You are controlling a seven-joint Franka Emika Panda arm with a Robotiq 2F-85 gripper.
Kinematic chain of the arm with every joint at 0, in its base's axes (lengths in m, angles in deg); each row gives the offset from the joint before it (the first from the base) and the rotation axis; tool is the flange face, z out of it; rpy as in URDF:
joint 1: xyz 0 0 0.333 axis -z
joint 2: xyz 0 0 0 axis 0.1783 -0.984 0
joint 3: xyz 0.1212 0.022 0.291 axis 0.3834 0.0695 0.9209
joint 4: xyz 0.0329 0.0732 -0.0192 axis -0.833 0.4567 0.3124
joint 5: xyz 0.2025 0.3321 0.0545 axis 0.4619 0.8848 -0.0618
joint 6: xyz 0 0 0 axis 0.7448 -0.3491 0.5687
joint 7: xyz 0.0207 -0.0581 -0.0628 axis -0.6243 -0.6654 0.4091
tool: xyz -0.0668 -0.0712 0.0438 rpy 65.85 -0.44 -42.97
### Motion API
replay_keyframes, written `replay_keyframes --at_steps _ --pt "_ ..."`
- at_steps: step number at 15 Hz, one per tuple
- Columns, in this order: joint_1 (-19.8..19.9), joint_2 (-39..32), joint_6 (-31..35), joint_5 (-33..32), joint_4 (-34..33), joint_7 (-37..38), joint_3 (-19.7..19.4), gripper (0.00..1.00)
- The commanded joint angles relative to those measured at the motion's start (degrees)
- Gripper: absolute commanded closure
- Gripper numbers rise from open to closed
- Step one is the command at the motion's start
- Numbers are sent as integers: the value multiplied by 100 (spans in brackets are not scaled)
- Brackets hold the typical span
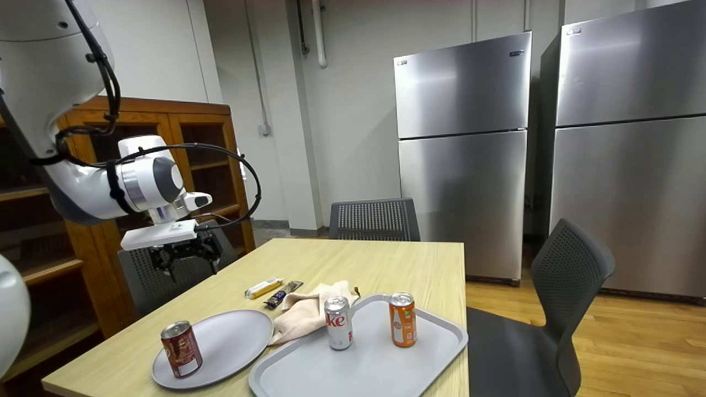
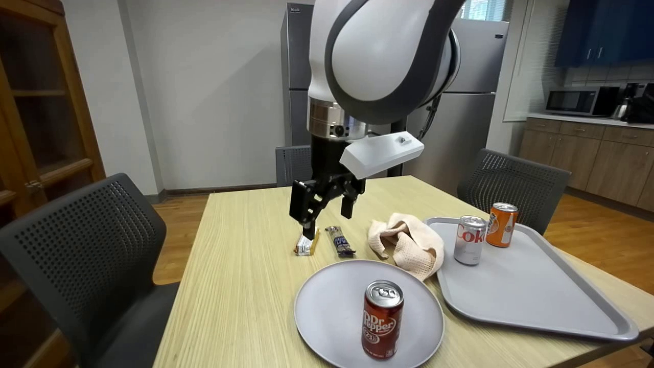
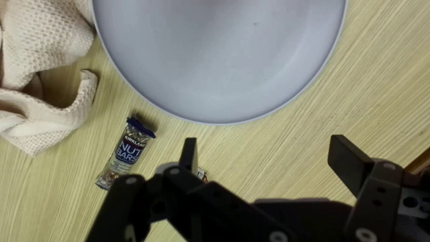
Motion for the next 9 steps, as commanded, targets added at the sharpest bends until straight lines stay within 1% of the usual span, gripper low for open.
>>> replay_keyframes --at_steps 1,9 --pt "10 466 -212 -34 486 255 146 0" --pt "97 906 -207 193 1403 240 346 0"
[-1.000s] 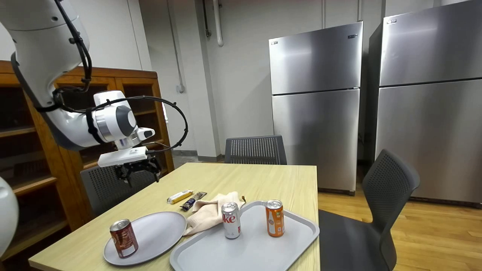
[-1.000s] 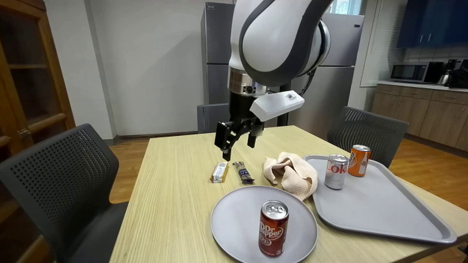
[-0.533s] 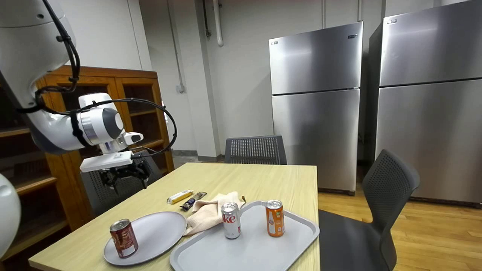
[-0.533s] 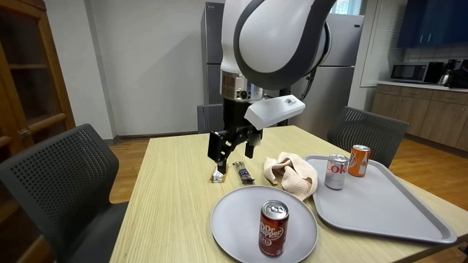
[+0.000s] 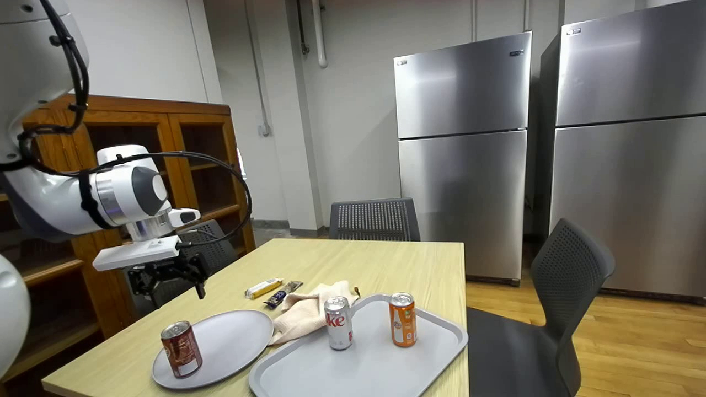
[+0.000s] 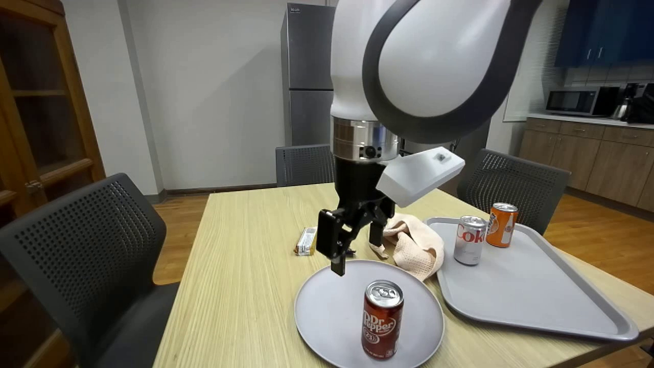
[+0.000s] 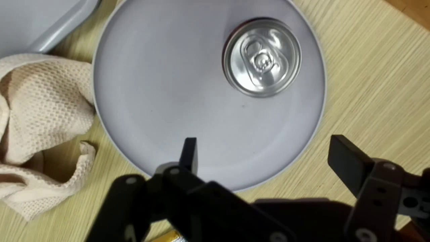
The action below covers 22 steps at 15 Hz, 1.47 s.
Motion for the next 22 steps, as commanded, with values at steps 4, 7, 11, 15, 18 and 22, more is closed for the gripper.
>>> replay_keyframes --at_steps 4,7,11,15,18,22 --pt "117 419 -132 166 624 177 224 0" --pt "140 391 -124 152 689 259 201 0" --pt "151 289 -126 138 648 263 206 0" --pt "154 174 -139 157 604 209 208 0" --pt "156 88 -137 132 572 223 185 0" --pt "151 -91 -138 104 503 219 161 0"
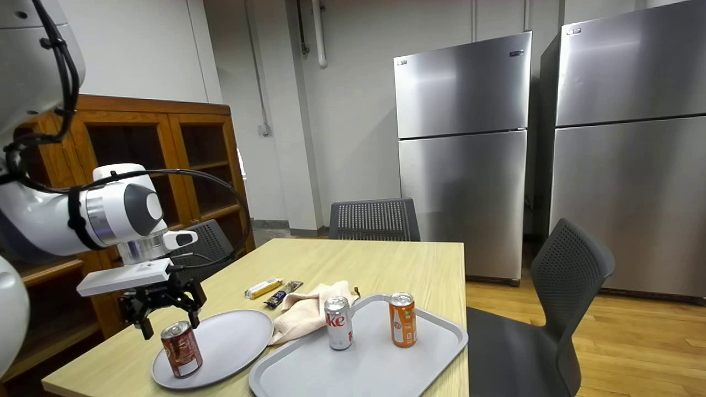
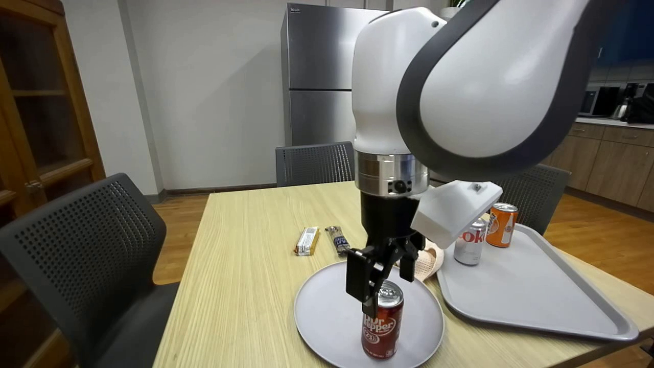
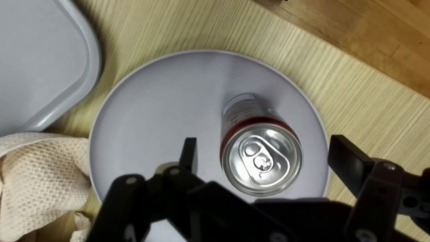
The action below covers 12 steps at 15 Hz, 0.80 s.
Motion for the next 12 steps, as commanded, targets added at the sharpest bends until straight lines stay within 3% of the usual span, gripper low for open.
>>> replay_keyframes --at_steps 1,12 --pt "104 -133 -129 16 -90 75 90 0" --pt "59 -608 -120 26 -413 86 1 0"
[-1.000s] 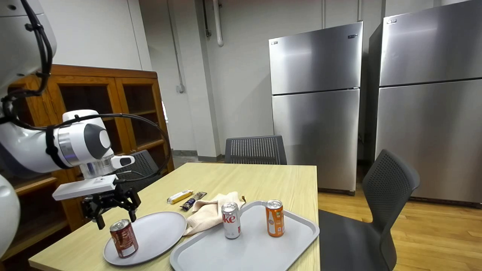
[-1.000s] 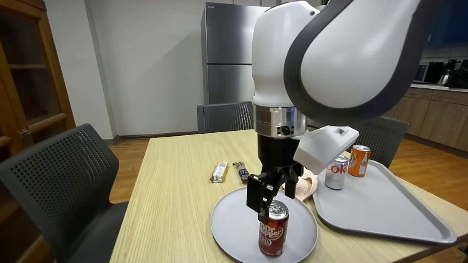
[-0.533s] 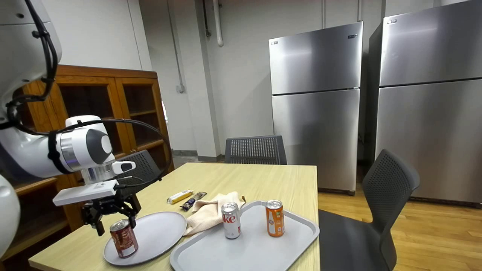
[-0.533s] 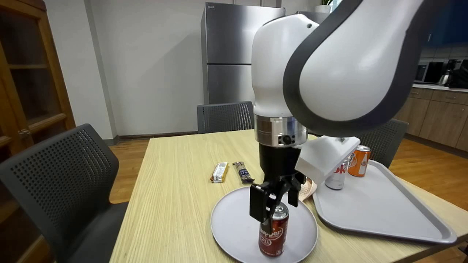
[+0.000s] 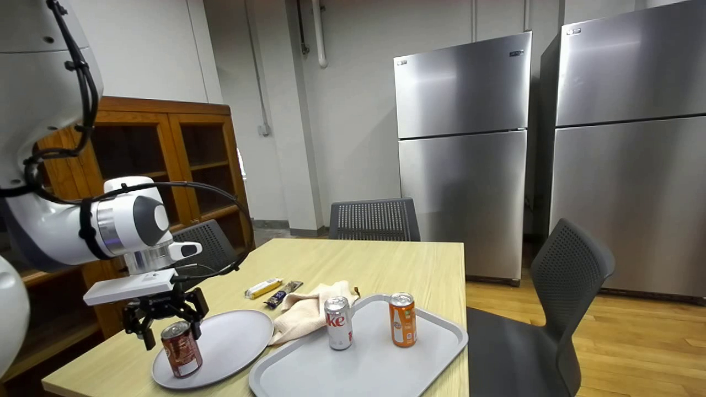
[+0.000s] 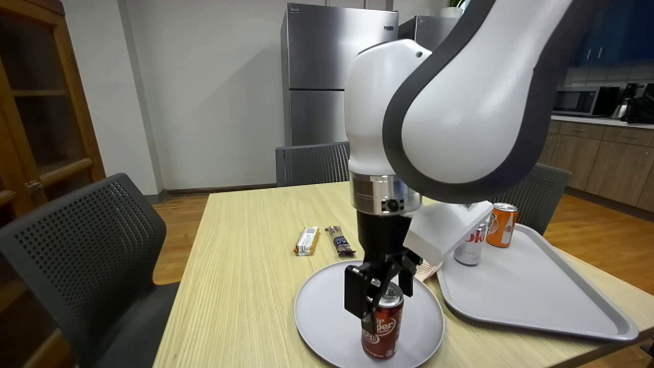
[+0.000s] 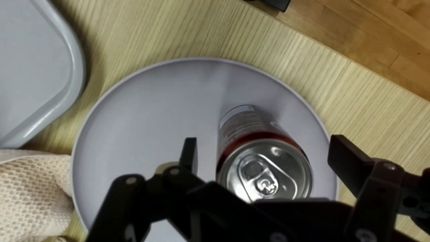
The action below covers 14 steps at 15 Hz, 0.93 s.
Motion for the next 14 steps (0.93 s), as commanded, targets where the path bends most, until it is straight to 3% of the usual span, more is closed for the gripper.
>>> replay_keyframes --at_steps 1,6,7,8,12,14 --pt "58 -128 -118 36 -199 83 23 0" --pt "55 -214 -114 26 -263 84 -29 0" --pt "55 -220 -103 24 -268 82 -39 25" --pt "57 -224 -98 26 -271 75 -46 28" --pt "52 -189 -85 15 -268 83 -66 58" --pt "47 -89 -72 -26 -231 97 -88 62"
